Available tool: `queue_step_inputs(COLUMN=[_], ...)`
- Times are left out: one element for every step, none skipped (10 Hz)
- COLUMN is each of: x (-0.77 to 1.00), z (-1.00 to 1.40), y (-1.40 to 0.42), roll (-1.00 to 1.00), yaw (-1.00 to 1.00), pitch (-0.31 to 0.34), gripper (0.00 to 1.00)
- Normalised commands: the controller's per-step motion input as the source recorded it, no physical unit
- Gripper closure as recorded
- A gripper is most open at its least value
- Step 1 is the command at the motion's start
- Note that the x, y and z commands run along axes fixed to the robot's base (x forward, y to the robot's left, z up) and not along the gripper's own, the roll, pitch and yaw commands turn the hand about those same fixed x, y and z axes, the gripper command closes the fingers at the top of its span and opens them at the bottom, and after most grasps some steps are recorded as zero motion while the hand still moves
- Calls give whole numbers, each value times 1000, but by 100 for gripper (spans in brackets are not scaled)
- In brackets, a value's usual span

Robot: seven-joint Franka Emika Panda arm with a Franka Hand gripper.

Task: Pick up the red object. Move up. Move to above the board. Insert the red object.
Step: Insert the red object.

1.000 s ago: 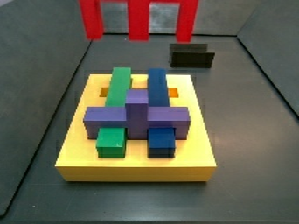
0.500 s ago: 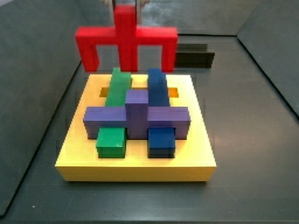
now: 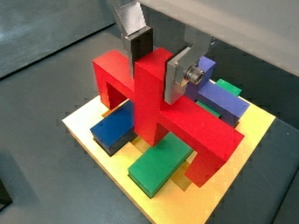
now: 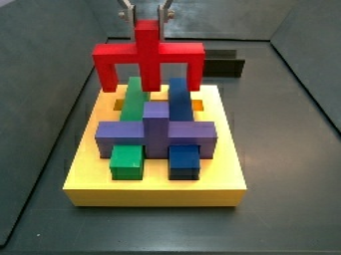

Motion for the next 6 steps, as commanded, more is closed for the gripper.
queue_step_inputs(x=[297,326,343,266,43,0], z=[-17,-89,-66,-66,-186,-200], y=[0,0,0,0,17,26], roll=[0,0,0,0,0,0], yaw=[71,63,37,11,0,0], pitch=[0,0,19,17,0,0], gripper=[100,100,100,100,100,100])
